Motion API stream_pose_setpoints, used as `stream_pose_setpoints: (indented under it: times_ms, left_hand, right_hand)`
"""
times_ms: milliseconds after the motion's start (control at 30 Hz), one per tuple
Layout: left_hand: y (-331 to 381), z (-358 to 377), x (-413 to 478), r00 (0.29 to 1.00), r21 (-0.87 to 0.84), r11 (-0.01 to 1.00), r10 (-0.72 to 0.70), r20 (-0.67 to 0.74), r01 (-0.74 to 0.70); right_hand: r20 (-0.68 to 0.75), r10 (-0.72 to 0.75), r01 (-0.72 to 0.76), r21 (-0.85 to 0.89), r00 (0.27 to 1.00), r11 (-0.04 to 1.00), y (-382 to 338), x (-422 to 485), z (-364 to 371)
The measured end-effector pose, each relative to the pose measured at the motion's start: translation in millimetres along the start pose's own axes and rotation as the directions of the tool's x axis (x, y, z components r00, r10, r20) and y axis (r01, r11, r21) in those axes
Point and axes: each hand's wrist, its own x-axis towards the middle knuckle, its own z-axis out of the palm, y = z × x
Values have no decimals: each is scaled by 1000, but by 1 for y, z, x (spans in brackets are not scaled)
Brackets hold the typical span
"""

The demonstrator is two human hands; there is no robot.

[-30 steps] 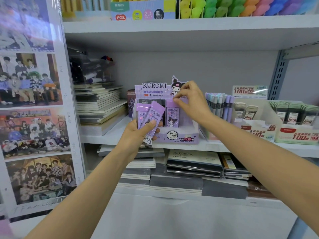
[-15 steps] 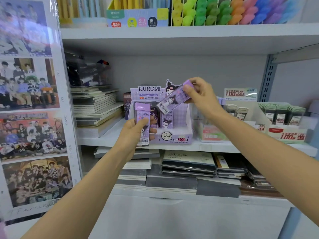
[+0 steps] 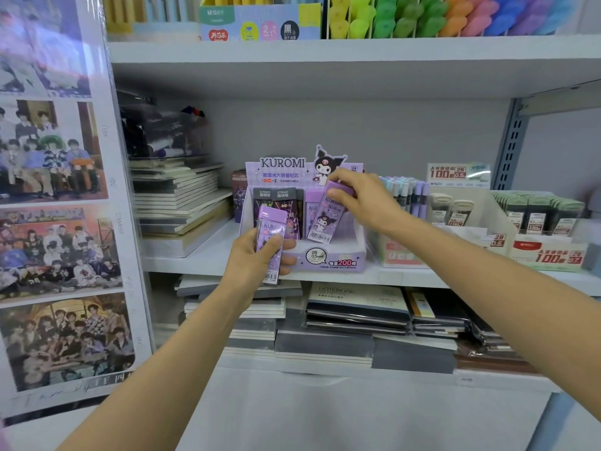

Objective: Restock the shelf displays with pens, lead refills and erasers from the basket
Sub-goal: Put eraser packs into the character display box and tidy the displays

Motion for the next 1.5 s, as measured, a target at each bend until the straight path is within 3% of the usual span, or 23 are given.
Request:
stream_pose_setpoints:
  times_ms: [233,467,633,967,1067,1133,1233,1300,1400,1500]
  left_hand:
    - [-3,0,1,1000,-19,1000,-6,-13,6]
    - [-2,0,0,1000,-27,1000,0,-3,0]
    - [-2,-1,-1,1000,-33,999,-8,-4,8]
    - [3,-1,-5,1000,-37,999,-11,2,11]
    - [8,-2,-7,1000,-32,999,9,2,-9]
    - [12,-1,-8,999,-23,999,30,17,-30]
    - [19,6,-9,996,-12,998,64,58,-63]
    - [23,13,-11,992,-1,995,99,80,-99]
    - [26,19,-16,989,22,991,130,68,-132]
    - [24,18,-15,967,287,930,250,-40,-228]
  right_hand:
    - [112,8,-3,-38,994,999,-12,17,6]
    - [-58,32,-32,-1,998,999,-10,5,23]
    - [-128,-43,33,-84,991,996,-7,2,26]
    - [-87,-93,76,-174,992,982,-6,-6,34]
    - [-116,-56,50,-59,992,997,-9,-7,22]
    - [-173,-5,33,156,985,987,-17,-10,16]
    - [-27,29,-15,407,999,913,-37,-14,14]
    - [93,7,-47,436,996,899,-46,-17,16]
    - [126,18,-74,459,992,885,-46,-20,13]
    - [80,103,-131,539,991,832,-39,-21,1]
